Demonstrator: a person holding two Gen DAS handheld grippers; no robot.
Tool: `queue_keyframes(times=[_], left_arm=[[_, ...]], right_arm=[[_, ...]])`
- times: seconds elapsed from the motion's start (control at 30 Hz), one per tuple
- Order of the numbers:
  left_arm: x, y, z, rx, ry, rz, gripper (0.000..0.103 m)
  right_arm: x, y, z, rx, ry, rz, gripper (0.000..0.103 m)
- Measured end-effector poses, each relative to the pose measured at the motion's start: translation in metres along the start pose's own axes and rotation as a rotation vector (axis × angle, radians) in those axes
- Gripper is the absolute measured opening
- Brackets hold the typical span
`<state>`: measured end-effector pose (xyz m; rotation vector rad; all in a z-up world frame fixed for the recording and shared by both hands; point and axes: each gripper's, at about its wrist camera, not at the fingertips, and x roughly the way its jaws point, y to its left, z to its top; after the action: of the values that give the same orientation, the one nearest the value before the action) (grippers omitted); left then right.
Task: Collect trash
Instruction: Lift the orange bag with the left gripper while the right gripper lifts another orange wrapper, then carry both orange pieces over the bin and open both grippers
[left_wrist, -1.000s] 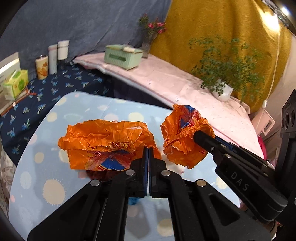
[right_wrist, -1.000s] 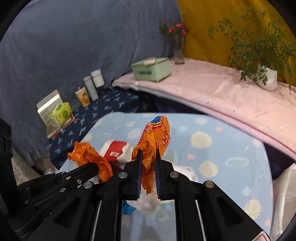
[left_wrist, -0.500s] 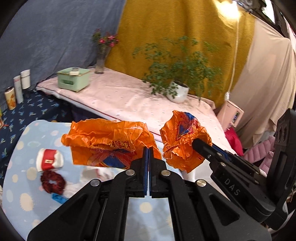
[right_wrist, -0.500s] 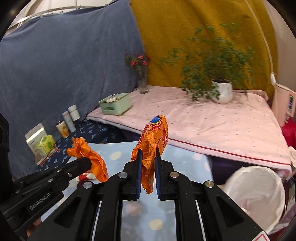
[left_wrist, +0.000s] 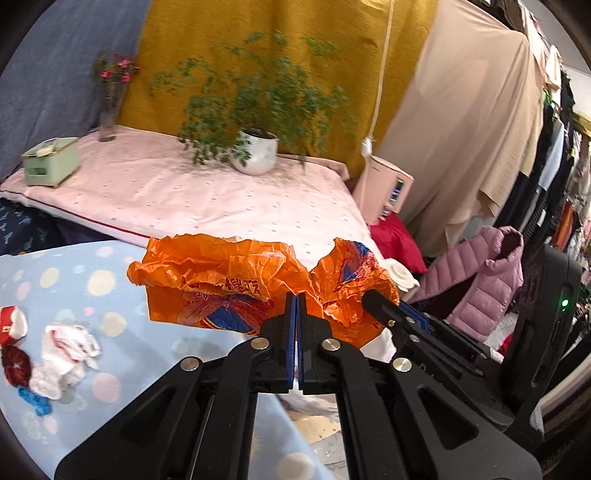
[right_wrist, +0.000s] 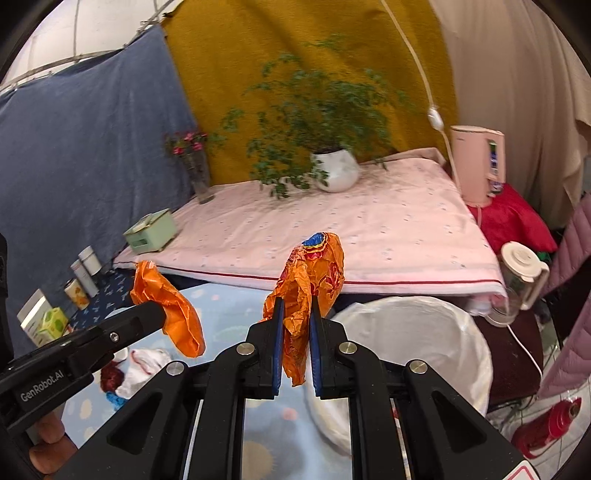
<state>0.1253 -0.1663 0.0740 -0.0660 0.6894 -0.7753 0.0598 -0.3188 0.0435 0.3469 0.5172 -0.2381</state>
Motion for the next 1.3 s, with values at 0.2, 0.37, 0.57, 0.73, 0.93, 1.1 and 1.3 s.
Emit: queue_keyframes(times=[0.2,0.37,0.57,0.73,0.93,1.1,1.3], left_arm=[[0.031,-0.033,-0.004,0.027,0.051,-0.056,0.0],[0.054,-0.045,-0.008,0.02,0.092,-0.092,0.0],[0.073,-0.048,-0.013,0.015,0.112,-0.092,0.024],[0.073,-0.038,-0.015,-0.004,0.083,-0.032,0.05],[0.072,-0.024,-0.015,-0.006,0.08,0.028,0.05],[0.065,-0.009,-0.018,-0.012,0.07,0.064,0.05],[0.054,0.013,-0.022,-0.038,0.058,0.106,0.049]], right_arm=[[0.0,-0.04,-0.009,0.047,0.017,-0.04,0.011],[0.003,-0.061,-0.013,0.076,0.02,-0.063,0.011],[0.01,-0.071,-0.015,0.091,0.019,-0.099,0.019],[0.009,-0.07,-0.017,0.087,0.005,-0.127,0.05],[0.015,-0.062,-0.018,0.075,0.02,-0.119,0.05],[0.015,-0.047,-0.019,0.056,0.024,-0.098,0.05],[0.017,-0.025,-0.021,0.027,0.032,-0.073,0.051]])
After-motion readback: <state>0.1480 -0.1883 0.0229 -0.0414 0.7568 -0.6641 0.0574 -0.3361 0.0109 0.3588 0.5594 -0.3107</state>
